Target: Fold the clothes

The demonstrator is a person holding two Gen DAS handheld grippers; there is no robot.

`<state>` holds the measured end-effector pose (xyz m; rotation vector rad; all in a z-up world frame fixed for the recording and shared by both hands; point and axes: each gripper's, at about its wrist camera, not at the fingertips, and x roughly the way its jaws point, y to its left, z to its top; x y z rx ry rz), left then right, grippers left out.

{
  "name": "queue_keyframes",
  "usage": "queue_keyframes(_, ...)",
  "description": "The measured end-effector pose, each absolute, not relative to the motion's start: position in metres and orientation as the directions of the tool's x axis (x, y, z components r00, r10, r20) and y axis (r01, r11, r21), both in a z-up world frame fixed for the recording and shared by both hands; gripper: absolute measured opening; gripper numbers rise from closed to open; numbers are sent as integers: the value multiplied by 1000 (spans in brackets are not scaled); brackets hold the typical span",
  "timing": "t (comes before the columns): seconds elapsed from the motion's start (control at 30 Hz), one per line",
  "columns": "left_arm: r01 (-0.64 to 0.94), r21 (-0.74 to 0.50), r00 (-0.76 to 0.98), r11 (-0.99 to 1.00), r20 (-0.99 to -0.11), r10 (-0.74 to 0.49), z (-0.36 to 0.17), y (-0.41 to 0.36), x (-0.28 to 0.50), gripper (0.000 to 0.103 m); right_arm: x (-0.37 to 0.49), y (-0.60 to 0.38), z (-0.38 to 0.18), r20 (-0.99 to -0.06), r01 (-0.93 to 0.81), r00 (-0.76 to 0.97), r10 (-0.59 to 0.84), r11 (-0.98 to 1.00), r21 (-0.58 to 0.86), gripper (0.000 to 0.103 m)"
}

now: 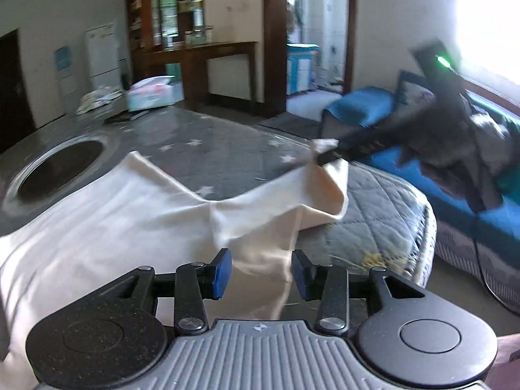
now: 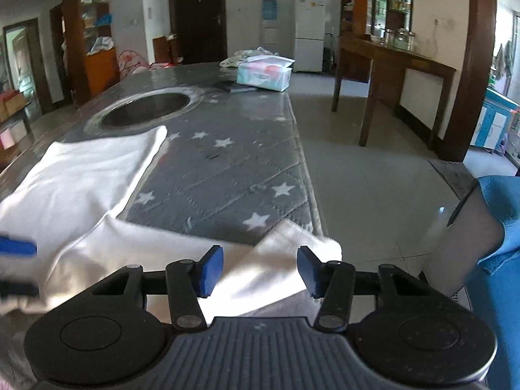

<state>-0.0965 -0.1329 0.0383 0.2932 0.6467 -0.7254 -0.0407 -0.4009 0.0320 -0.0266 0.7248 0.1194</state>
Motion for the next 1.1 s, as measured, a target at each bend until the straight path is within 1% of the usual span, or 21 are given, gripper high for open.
queue_keyframes(0.07, 708, 37, 556, 706, -646, -524, 34, -139, -99, 44, -34, -401, 29, -664, -109, 741, 99, 994, 27, 48)
queue_keyframes(0.13, 716, 33, 542, 697, -655, -526, 30, -142, -101, 44, -29, -397, 25, -673, -113, 734, 92, 993, 12, 47)
queue_keyframes(0.2, 721, 33, 535, 693, -662, -525, 27, -142, -102, 44, -25, -392, 18, -684, -123, 726, 76, 992, -20, 41)
queue_keyframes(0.23, 722, 34, 532, 691, -666, -523, 26, -142, -103, 44, -24, -389, 15, -687, -129, 723, 66, 991, -40, 39)
queue_keyframes(0.3, 724, 34, 526, 689, -674, -519, 23, -142, -104, 44, -26, -385, 13, -675, -141, 737, 38, 985, -99, 23)
queue_keyframes(0.33, 724, 35, 524, 689, -677, -516, 21, -141, -104, 44, -26, -385, 14, -670, -139, 741, 35, 985, -103, 17)
queue_keyframes(0.37, 724, 36, 523, 689, -680, -513, 20, -140, -104, 44, -27, -386, 15, -666, -137, 745, 34, 985, -103, 9)
queue_keyframes(0.4, 724, 37, 521, 689, -683, -511, 19, -139, -104, 44, -28, -388, 18, -659, -130, 752, 32, 986, -101, 6)
queue_keyframes(0.47, 725, 37, 519, 688, -685, -510, 18, -138, -105, 44, -32, -391, 24, -631, -112, 775, 21, 988, -104, 3)
queue_keyframes(0.6, 728, 38, 517, 684, -686, -512, 17, -135, -106, 44, -48, -409, 48, -530, -27, 848, -12, 997, -65, 3)
queue_keyframes(0.67, 730, 35, 514, 683, -687, -514, 17, -133, -106, 44, -60, -423, 53, -503, 30, 863, -45, 999, -37, 3)
queue_keyframes(0.77, 735, 32, 508, 678, -688, -518, 16, -131, -106, 44, -63, -442, 35, -563, 80, 824, -65, 997, 2, 3)
queue_keyframes(0.83, 738, 34, 505, 674, -689, -519, 17, -130, -106, 45, -64, -454, 22, -601, 109, 797, -65, 993, 38, 7)
queue_keyframes(0.93, 740, 40, 505, 672, -693, -515, 18, -130, -106, 45, -65, -466, 9, -630, 123, 777, 6, 979, 162, 11)
queue_keyframes(1.0, 739, 42, 505, 672, -695, -512, 18, -130, -106, 45, -66, -470, 7, -619, 123, 785, 36, 969, 212, 22)
queue_keyframes(1.07, 737, 47, 509, 675, -696, -507, 19, -130, -107, 45, -66, -473, 7, -605, 120, 794, 60, 960, 253, 27)
queue_keyframes(1.1, 735, 49, 511, 676, -696, -505, 20, -130, -107, 45, -64, -475, 7, -607, 117, 791, 74, 956, 268, 35)
